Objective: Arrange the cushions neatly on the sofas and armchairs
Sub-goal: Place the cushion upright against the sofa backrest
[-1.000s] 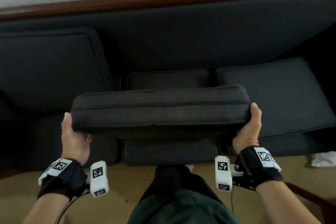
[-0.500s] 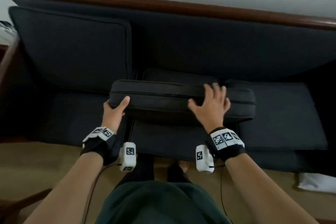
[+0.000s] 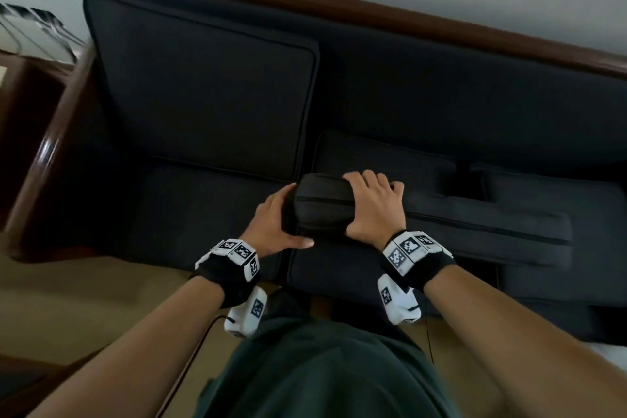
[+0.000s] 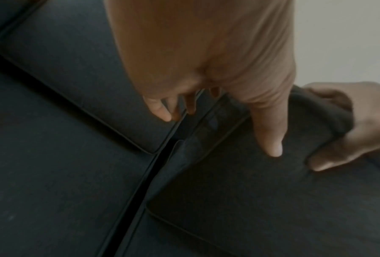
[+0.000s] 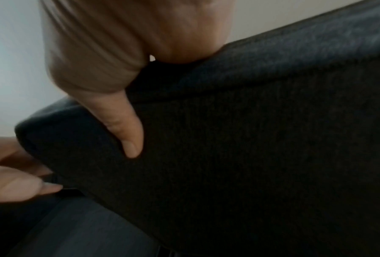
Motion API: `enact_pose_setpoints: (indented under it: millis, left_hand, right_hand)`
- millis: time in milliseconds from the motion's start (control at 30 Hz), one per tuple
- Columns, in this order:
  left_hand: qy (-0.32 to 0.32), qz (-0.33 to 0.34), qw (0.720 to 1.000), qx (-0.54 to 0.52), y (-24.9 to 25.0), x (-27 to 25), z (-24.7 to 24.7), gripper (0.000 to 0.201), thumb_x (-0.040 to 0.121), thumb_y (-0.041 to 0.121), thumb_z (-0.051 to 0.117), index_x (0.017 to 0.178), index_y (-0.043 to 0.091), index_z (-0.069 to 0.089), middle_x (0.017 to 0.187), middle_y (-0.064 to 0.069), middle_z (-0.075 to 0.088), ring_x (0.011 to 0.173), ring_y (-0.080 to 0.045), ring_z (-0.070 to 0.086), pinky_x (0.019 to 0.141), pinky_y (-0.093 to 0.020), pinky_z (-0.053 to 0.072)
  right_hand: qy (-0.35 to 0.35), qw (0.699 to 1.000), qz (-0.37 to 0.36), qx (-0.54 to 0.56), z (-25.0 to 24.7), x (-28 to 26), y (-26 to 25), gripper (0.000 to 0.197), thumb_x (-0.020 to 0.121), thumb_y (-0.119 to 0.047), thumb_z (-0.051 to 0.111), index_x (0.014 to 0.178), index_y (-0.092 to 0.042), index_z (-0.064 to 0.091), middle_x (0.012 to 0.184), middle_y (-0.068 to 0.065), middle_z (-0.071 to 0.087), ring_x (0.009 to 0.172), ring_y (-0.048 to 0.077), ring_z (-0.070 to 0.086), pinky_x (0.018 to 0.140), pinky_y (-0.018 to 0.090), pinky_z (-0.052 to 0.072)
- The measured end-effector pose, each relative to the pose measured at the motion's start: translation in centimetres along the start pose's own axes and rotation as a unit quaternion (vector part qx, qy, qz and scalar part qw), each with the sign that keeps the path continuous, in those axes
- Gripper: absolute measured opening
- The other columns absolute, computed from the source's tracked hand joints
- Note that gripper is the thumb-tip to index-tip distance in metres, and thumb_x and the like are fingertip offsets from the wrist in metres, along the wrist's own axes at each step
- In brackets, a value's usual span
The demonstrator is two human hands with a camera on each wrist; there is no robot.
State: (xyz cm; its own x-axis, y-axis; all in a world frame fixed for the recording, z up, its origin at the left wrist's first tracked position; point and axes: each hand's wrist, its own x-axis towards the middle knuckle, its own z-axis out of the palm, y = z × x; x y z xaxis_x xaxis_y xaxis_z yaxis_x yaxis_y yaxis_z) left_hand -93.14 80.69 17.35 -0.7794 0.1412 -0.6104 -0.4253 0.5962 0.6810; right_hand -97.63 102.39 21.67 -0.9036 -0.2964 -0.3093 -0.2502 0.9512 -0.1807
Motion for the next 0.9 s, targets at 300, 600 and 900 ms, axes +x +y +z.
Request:
enact_pose_setpoints:
  millis: [300,600,900]
  left_hand:
    - [0.072,0.242,0.966,0.062,6.8,-2.9,-6.3,0.105,0.051,0.059,0.084,0.142,0.033,0.041,0.140,0.010,0.053,0.130,-0.016,0.052,0.106,-0.060,0.040]
    - [0.203,0.302,0.909,0.201,15.1,-5.3,-2.8,0.091,0.062,0.070,0.065,0.142,0.031,0.047,0.138,0.006,0.051,0.130,-0.015,0.047,0.107,-0.048,0.036]
    - [0.091,0.244,0.895,0.361,17.3,-4.2,-0.8,0.099,0.064,0.076,0.064,0.149,0.045,0.024,0.151,0.014,0.035,0.141,-0.013,0.033,0.112,-0.041,0.021]
  right_hand:
    - [0.156,0.920,-0.080,0.352,-9.6,-4.5,5.1,0.095,0.037,-0.031,0.092,0.124,-0.023,0.053,0.116,-0.005,0.061,0.111,0.014,0.059,0.099,0.040,0.047]
    - [0.083,0.916,-0.049,0.389,-10.9,-7.2,8.8,0.118,0.044,-0.044,0.078,0.145,-0.023,0.021,0.144,0.008,0.038,0.136,0.027,0.038,0.111,0.056,0.035]
    - [-0.043,0.994,-0.048,-0.091,-13.8,-7.7,7.1,0.112,0.058,-0.051,0.070,0.150,-0.017,0.016,0.136,0.008,0.040,0.124,0.031,0.040,0.110,0.054,0.023]
